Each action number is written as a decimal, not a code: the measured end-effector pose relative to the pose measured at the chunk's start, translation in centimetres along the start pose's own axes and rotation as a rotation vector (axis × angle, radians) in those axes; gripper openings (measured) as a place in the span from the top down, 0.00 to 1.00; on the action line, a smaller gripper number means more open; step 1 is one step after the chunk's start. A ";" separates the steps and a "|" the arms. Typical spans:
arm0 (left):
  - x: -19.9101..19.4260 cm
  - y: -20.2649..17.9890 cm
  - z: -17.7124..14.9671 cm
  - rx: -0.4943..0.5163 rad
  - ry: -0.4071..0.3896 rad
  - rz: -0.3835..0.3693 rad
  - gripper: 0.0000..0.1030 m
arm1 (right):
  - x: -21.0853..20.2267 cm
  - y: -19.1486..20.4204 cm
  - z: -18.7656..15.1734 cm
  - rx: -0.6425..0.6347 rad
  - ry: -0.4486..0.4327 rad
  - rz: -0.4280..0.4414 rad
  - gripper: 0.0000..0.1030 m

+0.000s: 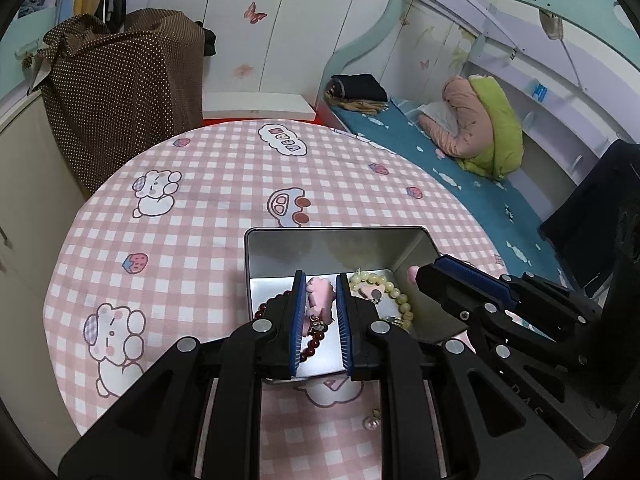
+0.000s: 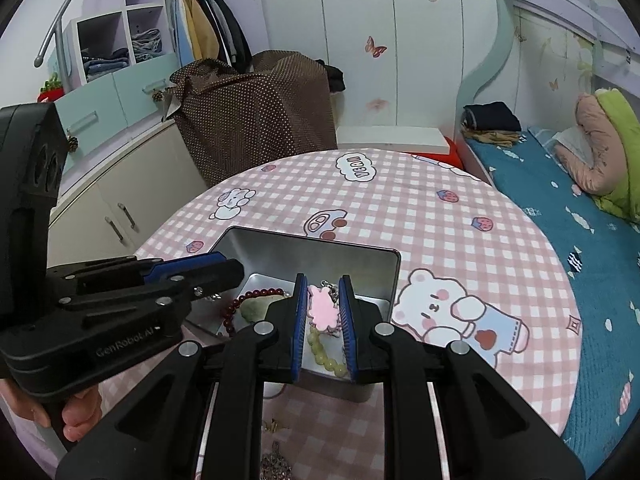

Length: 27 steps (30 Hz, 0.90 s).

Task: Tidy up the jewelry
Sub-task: 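Carry both items into the grey box and open both tools, then withdraw both tools toward the last earrings on the table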

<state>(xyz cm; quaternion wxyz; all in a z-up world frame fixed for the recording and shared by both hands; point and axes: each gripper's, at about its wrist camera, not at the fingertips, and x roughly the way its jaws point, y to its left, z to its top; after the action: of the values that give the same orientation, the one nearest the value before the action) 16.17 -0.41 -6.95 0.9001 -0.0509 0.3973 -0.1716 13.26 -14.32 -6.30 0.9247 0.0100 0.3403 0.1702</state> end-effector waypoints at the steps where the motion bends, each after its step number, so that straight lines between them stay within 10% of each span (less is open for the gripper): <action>1: 0.1 -0.1 0.0 0.005 0.000 0.007 0.85 | 0.1 0.1 0.1 0.000 -0.001 -0.001 0.85; 5: 0.2 -0.2 0.1 0.011 0.004 0.049 0.81 | -0.1 -0.6 0.4 0.036 0.000 -0.008 0.80; 8: 0.0 -0.4 0.1 0.020 0.005 0.075 0.52 | -0.6 -1.2 0.6 0.046 -0.015 -0.036 0.67; 11: -0.6 -0.7 0.1 0.031 -0.012 0.095 0.47 | -1.1 -1.7 0.6 0.059 -0.021 -0.061 0.52; 27: -2.4 -1.2 -0.4 0.052 -0.036 0.120 0.39 | -3.1 -1.8 0.0 0.066 -0.034 -0.084 0.48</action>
<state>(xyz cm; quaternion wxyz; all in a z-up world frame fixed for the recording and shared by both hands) 13.98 -0.68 -5.27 0.9168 -0.0066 0.3786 -0.1269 11.57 -17.05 -4.62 0.9359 0.0292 0.3301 0.1196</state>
